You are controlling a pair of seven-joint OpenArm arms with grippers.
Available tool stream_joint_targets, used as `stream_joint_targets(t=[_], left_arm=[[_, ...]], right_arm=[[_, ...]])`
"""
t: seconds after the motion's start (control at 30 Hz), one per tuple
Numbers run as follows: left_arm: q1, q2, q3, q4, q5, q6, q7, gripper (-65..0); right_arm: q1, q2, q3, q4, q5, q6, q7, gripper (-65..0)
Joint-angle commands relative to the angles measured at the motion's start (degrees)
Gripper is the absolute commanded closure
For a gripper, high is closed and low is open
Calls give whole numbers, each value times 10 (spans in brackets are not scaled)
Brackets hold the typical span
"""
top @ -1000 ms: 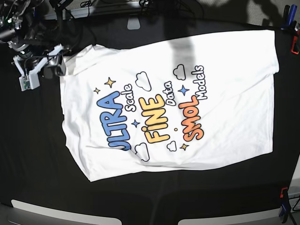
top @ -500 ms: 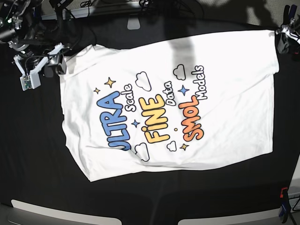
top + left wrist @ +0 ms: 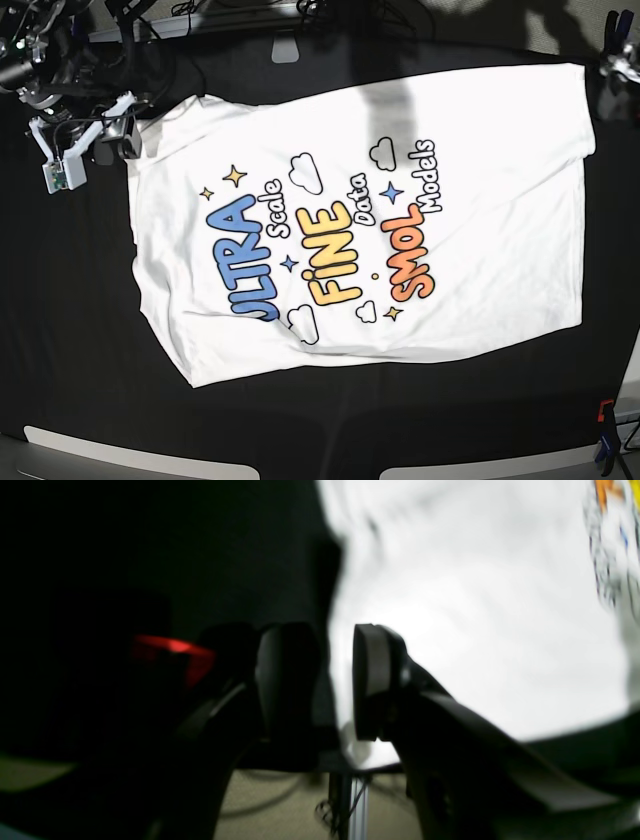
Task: Layout the t-shirt on the table in an organized manner, then fold the t-shirt properly
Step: 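Hold the spread shirt by its edge with both grippers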
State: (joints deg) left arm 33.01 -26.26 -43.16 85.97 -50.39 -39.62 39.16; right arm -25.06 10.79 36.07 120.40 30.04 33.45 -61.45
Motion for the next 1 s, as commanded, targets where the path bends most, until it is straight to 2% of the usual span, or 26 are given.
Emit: stream_joint_targets(t=[0.0,0.07,0.13,0.2,0.4,0.57,0.8,0.9,0.97], left_arm=[[5,-11,-14,7,-29,-4,16,-211],[5,-10,-18,7,-81,-4,76,-211],[5,-6,-8,7,-92,-4,99,-211],[5,-3,12,7,-79,-4,96,-211],[5,-2,55,6,23,-4,49,-211],[5,3,55,6,25,-4,55,-211],[11,38,55,6,22,-4,71,-210],[11,38,55,6,19,-4,71,-154],[11,39,55,6,19,-4,71,-77]], right_arm=[[1,6,3,11,6,6,10,-255],[1,6,3,11,6,6,10,-255],[1,6,3,11,6,6,10,-255],[1,6,3,11,6,6,10,-255],[1,6,3,11,6,6,9,-255],[1,6,3,11,6,6,9,-255],[1,6,3,11,6,6,9,-255],[1,6,3,11,7,6,9,-255],[1,6,3,11,7,6,9,-255]])
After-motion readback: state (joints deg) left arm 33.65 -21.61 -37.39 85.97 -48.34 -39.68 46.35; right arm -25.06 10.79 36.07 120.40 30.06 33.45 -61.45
